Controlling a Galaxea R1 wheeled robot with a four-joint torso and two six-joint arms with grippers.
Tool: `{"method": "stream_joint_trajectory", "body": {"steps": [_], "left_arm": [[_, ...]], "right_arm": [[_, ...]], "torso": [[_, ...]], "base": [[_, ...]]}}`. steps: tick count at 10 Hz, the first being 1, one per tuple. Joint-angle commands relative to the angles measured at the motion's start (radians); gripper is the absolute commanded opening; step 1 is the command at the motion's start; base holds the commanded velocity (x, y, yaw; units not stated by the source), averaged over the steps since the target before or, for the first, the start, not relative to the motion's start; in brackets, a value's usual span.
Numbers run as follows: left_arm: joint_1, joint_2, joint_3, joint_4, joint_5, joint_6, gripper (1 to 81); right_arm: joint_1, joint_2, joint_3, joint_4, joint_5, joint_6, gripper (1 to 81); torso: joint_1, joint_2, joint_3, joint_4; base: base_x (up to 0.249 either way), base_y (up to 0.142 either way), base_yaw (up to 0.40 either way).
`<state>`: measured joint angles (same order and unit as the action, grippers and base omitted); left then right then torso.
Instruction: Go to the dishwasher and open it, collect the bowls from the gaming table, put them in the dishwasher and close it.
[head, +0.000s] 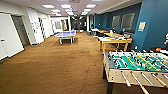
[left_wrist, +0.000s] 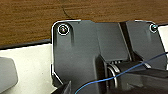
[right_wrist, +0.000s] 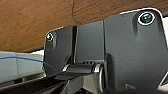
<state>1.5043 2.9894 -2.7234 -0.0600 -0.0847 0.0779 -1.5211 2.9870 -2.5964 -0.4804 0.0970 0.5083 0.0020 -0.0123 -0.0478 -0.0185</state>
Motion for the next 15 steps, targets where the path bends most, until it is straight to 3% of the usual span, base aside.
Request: {"method": "stream_joint_trajectory", "body": {"steps": [1, 8, 15], "left_arm": [[-0.048, -0.009, 0.004, -0.007, 0.051, 0.000, 81.1], [-0.048, -0.004, 0.002, -0.007, 0.051, 0.000, 81.1], [-0.048, 0.001, 0.004, -0.015, 0.052, 0.000, 81.1]], "right_arm": [[0.037, -0.001, 0.006, -0.018, -0.043, -0.004, 81.1], [0.034, -0.001, 0.004, -0.027, -0.043, -0.004, 81.1], [0.035, -0.006, 0.004, -0.035, -0.043, -0.004, 81.1]], "torso": [[0.000, 0.000, 0.000, 0.000], [-0.002, -0.001, 0.000, 0.000], [-0.002, -0.001, 0.000, 0.000]], "base": [[0.166, 0.118, 0.000], [0.152, 0.087, 0.000], [0.142, 0.000, 0.000]]}}
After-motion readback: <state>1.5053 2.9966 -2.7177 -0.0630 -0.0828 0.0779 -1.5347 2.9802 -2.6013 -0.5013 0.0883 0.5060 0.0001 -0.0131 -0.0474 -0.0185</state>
